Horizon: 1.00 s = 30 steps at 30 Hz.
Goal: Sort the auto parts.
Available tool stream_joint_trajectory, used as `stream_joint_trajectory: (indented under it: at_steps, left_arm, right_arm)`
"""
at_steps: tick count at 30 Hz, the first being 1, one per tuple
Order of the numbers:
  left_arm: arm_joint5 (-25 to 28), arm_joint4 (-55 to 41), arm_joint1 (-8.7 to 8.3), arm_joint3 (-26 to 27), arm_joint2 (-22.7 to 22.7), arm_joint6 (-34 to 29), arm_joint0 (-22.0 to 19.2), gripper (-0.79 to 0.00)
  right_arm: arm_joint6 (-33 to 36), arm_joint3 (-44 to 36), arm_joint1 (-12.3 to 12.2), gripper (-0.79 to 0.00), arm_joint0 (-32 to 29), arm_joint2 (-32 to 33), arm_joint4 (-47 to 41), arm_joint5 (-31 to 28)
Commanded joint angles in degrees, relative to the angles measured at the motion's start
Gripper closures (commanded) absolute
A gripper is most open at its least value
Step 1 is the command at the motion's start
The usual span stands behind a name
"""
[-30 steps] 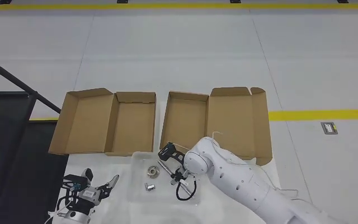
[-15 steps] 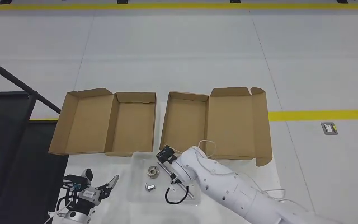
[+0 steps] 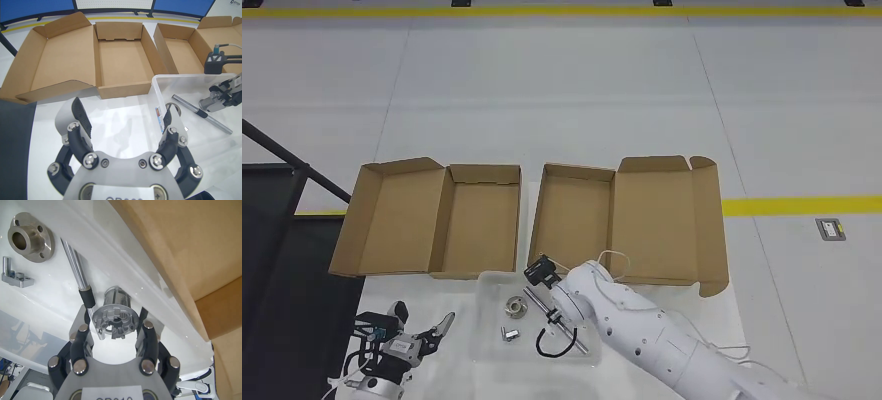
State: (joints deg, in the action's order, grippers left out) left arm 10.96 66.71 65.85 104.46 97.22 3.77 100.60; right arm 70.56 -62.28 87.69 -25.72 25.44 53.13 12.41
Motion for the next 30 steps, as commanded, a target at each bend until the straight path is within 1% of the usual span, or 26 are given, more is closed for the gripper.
stream_joint_trajectory:
  at_steps: [1, 5, 9, 12, 16, 19, 21, 30]
  left_arm:
    - [0.0, 0.0, 0.00, 0.0, 0.0, 0.0, 0.0, -0.785]
    - [0.0, 0.0, 0.00, 0.0, 0.0, 0.0, 0.0, -0.785]
    - [0.0, 0.0, 0.00, 0.0, 0.0, 0.0, 0.0, -0.785]
    - [0.0, 0.0, 0.00, 0.0, 0.0, 0.0, 0.0, -0.785]
    - [0.0, 0.0, 0.00, 0.0, 0.0, 0.0, 0.0, -0.785]
    - [0.0, 0.0, 0.00, 0.0, 0.0, 0.0, 0.0, -0.785]
    - [0.0, 0.0, 0.00, 0.0, 0.0, 0.0, 0.0, -0.785]
    - [0.0, 0.0, 0.00, 0.0, 0.0, 0.0, 0.0, -0.785]
  right_arm:
    - [0.2, -1.8, -0.2, 0.000, -0.5, 0.4, 1.4, 0.8]
    - [1.7, -6.9, -1.0, 0.000, -1.7, 1.7, 4.9, 2.0]
    - [3.6, -14.2, -2.1, 0.000, -2.6, 4.0, 8.8, 2.0]
    - [4.6, -20.3, -3.2, 0.000, -3.2, 7.1, 10.4, -0.4]
    - [5.4, -25.9, -4.6, 0.000, -3.7, 12.3, 12.7, -2.5]
    - [3.5, -27.2, -5.1, 0.000, -3.9, 15.6, 13.1, -3.9]
    - [1.6, -27.5, -5.2, 0.000, -4.3, 17.3, 11.3, -5.4]
    - [1.6, -27.5, -5.2, 0.000, -4.3, 17.3, 11.3, -5.4]
